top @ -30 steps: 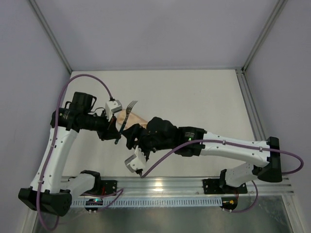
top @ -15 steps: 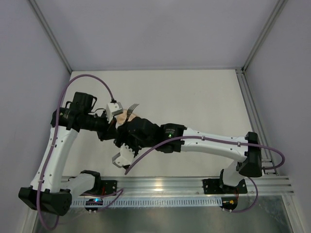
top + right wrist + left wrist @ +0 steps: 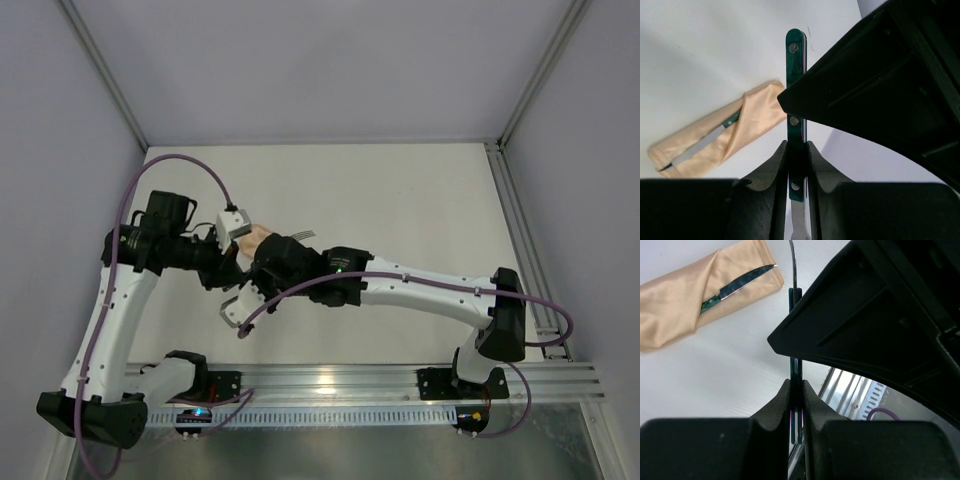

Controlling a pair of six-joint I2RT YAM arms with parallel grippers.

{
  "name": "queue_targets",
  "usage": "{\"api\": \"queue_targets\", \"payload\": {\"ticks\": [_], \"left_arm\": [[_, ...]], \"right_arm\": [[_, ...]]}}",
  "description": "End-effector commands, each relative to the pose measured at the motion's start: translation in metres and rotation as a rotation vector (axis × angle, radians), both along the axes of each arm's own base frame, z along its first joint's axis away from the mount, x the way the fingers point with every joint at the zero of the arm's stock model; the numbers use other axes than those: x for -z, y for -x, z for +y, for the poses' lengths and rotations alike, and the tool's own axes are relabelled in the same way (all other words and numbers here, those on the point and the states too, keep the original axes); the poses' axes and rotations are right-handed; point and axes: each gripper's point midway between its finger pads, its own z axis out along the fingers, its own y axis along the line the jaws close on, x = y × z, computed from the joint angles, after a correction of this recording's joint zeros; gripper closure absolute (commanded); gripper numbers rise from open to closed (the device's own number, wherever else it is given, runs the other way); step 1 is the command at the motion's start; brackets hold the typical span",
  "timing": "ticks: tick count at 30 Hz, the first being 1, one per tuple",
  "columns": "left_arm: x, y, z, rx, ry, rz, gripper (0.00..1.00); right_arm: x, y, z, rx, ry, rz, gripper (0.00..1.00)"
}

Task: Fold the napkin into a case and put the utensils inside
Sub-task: Pass from the left arm to the right, then stuff the knife into the folded napkin.

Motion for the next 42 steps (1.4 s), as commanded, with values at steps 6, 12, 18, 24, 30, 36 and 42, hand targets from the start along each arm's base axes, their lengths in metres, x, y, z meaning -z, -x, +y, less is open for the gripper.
{"api": "queue_targets", "payload": {"ticks": [6,12,18,24,30,36,42], "left_arm": [[-0.013,-0.012,0.000,-0.188,0.036,0.006,0.54],[-0.031,-0.087,0.027,-0.580,0.041,-0.184,0.25],[0.010,-0.141,0.040,-0.677,-0.069,-0.161,0.42],[0.073,-0.204,0.037,-0.648,-0.149,-0.132,0.50],[0.117,-0.245,0.041,-0.656,-0.183,-0.069,0.51],[0.157,-0.251,0.044,-0.641,-0.236,-0.008,0.53],[0.173,-0.266,0.044,-0.641,-0.256,0.004,0.55]], "right_arm": [[0.020,-0.006,-0.042,0.283,-0.152,0.340,0.96],[0.091,-0.021,-0.073,0.464,-0.218,0.676,0.96],[0.146,-0.056,-0.112,0.801,-0.186,0.964,0.96],[0.178,-0.073,-0.114,0.964,-0.144,1.074,0.96],[0.194,-0.085,-0.107,1.046,-0.086,1.090,0.96],[0.206,-0.088,-0.112,1.092,-0.042,1.077,0.96],[0.208,-0.096,-0.109,1.111,-0.023,1.066,0.96]]}}
